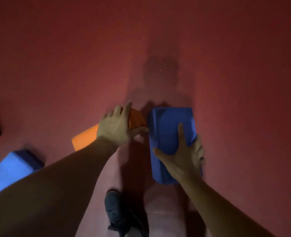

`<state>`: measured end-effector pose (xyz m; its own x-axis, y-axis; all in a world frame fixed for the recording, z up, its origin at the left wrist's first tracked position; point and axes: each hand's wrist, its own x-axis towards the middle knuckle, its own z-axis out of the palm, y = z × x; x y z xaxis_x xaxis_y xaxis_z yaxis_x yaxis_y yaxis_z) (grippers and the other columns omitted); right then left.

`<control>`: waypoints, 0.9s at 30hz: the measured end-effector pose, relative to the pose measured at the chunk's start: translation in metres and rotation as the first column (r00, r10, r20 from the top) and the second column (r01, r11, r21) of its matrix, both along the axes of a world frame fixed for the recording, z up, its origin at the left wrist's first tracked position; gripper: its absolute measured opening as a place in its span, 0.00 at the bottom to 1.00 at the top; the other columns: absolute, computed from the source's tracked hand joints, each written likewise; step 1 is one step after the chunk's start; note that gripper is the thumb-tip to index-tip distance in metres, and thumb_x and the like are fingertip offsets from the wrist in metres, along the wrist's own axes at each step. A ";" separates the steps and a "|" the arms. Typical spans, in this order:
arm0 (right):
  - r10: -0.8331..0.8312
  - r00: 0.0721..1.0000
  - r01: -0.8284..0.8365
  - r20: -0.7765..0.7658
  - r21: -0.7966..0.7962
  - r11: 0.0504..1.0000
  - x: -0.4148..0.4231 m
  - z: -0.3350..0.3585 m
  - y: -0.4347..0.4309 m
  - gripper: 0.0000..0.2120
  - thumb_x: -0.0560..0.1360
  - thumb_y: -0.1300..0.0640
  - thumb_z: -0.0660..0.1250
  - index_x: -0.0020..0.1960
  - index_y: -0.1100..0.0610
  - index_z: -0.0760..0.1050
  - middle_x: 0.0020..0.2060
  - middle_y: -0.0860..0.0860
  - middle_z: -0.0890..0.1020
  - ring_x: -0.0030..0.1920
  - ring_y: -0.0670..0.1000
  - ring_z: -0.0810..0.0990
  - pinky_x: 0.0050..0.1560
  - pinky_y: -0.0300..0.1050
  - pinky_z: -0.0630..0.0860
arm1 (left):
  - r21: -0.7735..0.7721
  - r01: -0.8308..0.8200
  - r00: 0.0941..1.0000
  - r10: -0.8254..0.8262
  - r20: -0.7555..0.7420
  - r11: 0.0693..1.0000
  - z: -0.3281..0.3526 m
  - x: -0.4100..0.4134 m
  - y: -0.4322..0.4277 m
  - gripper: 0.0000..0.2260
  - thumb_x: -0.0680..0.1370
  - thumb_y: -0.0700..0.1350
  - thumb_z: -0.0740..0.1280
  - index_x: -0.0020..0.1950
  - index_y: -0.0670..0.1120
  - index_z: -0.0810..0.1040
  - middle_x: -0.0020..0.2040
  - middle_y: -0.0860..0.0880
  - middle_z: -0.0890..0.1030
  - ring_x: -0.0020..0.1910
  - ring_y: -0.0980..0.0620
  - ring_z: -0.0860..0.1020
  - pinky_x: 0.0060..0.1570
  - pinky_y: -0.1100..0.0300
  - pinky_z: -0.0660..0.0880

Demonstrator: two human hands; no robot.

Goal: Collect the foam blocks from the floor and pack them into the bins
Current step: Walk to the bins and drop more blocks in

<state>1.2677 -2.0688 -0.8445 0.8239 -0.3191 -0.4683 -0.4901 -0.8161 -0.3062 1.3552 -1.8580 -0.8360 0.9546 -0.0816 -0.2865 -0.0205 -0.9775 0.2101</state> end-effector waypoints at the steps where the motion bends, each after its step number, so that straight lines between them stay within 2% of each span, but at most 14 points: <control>1: -0.033 0.999 0.033 0.010 -0.008 0.999 -0.007 0.010 -0.024 0.56 0.58 0.19 0.61 0.76 0.30 0.34 0.78 0.56 0.47 0.75 0.64 0.58 0.71 0.66 0.61 | -0.015 0.045 0.999 -0.045 0.012 0.999 0.012 -0.001 -0.028 0.50 0.66 0.80 0.58 0.82 0.56 0.54 0.65 0.44 0.74 0.59 0.35 0.77 0.57 0.45 0.72; 6: -0.248 0.966 0.246 0.077 0.031 0.969 -0.061 0.049 -0.153 0.56 0.61 0.20 0.65 0.77 0.30 0.35 0.78 0.57 0.49 0.74 0.66 0.59 0.71 0.67 0.62 | -0.060 0.218 0.975 -0.214 0.060 0.974 0.058 -0.028 -0.183 0.44 0.67 0.80 0.53 0.80 0.66 0.51 0.64 0.48 0.72 0.58 0.38 0.77 0.56 0.47 0.73; 11: -0.496 0.866 0.494 0.059 0.044 0.868 -0.172 0.086 -0.297 0.55 0.62 0.21 0.66 0.77 0.29 0.36 0.79 0.58 0.46 0.75 0.65 0.57 0.71 0.66 0.59 | -0.046 0.423 0.906 -0.421 0.051 0.905 0.097 -0.103 -0.373 0.43 0.69 0.79 0.57 0.80 0.65 0.52 0.66 0.47 0.71 0.60 0.38 0.76 0.58 0.45 0.72; 15: -0.659 0.746 0.661 0.094 0.022 0.750 -0.259 0.112 -0.419 0.54 0.62 0.22 0.66 0.77 0.29 0.37 0.80 0.60 0.48 0.74 0.65 0.58 0.70 0.64 0.60 | -0.014 0.594 0.795 -0.584 0.162 0.804 0.113 -0.177 -0.527 0.45 0.66 0.81 0.53 0.79 0.60 0.63 0.56 0.44 0.77 0.47 0.35 0.81 0.44 0.43 0.77; 19: -0.751 0.652 0.752 0.100 0.038 0.658 -0.343 0.136 -0.542 0.53 0.63 0.23 0.66 0.76 0.27 0.35 0.80 0.58 0.43 0.76 0.65 0.53 0.72 0.66 0.55 | -0.041 0.719 0.674 -0.681 0.286 0.694 0.127 -0.245 -0.668 0.42 0.69 0.79 0.55 0.77 0.57 0.69 0.52 0.45 0.77 0.41 0.38 0.80 0.39 0.46 0.77; 21: -0.806 0.580 0.809 0.119 0.031 0.587 -0.384 0.143 -0.595 0.53 0.64 0.23 0.66 0.76 0.28 0.34 0.80 0.58 0.43 0.77 0.65 0.52 0.73 0.67 0.55 | -0.048 0.756 0.640 -0.722 0.263 0.652 0.136 -0.280 -0.738 0.42 0.68 0.79 0.57 0.77 0.57 0.68 0.54 0.44 0.77 0.44 0.37 0.80 0.43 0.45 0.77; 24: -0.892 0.443 0.894 0.089 0.031 0.447 -0.447 0.148 -0.662 0.53 0.64 0.22 0.65 0.77 0.28 0.35 0.81 0.58 0.43 0.77 0.65 0.52 0.73 0.66 0.55 | -0.081 0.804 0.595 -0.797 0.102 0.590 0.148 -0.336 -0.840 0.43 0.68 0.77 0.60 0.80 0.61 0.60 0.63 0.45 0.72 0.58 0.37 0.77 0.58 0.45 0.73; 27: -0.942 0.328 0.944 0.072 0.021 0.330 -0.501 0.147 -0.735 0.53 0.64 0.22 0.65 0.77 0.29 0.35 0.81 0.59 0.43 0.77 0.65 0.53 0.73 0.65 0.56 | -0.112 0.850 0.524 -0.847 0.093 0.514 0.148 -0.384 -0.936 0.43 0.68 0.77 0.58 0.80 0.62 0.58 0.66 0.46 0.71 0.60 0.37 0.76 0.58 0.46 0.74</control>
